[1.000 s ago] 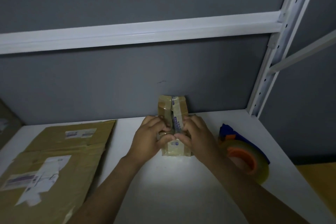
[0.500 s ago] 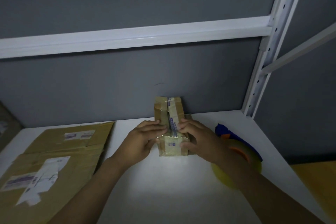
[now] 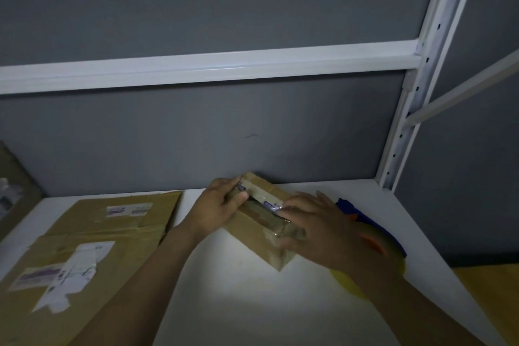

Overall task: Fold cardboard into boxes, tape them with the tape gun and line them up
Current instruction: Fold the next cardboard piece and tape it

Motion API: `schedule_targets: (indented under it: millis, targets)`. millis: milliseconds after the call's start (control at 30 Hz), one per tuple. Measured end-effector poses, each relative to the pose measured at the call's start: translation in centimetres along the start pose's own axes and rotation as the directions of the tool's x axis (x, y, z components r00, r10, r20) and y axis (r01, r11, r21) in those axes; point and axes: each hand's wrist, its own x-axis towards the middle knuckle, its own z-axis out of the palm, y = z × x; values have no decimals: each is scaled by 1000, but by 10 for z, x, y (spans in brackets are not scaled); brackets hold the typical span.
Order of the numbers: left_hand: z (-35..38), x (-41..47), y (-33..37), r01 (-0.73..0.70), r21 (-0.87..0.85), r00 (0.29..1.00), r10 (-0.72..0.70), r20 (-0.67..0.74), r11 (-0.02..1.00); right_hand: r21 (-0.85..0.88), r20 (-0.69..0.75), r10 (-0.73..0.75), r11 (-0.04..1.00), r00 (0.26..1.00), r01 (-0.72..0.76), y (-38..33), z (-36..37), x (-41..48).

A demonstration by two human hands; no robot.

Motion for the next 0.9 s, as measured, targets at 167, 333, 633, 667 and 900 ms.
schedule_targets:
  millis: [167, 333, 633, 667, 900]
  targets:
    - [-7, -38, 1, -76, 67, 990, 83, -114, 995, -256, -142, 51, 963, 989, -86, -20, 16, 7]
    - [-4, -67, 2, -283, 60, 953, 288, -98, 957, -214, -149, 148, 960, 978, -178, 3, 14, 33]
    - [27, -55, 22, -366, 141, 914, 384, -133, 920, -112, 42, 398, 913, 916, -392, 37, -10, -8]
    - [32, -55, 30, -337, 176, 919, 364, -153, 925, -149, 53, 481, 870, 875, -469, 45, -12, -24]
    - [54, -46, 70, -190, 332, 943, 265, -200, 924, 10, 253, 723, 663, 643, -749, 77, -26, -84]
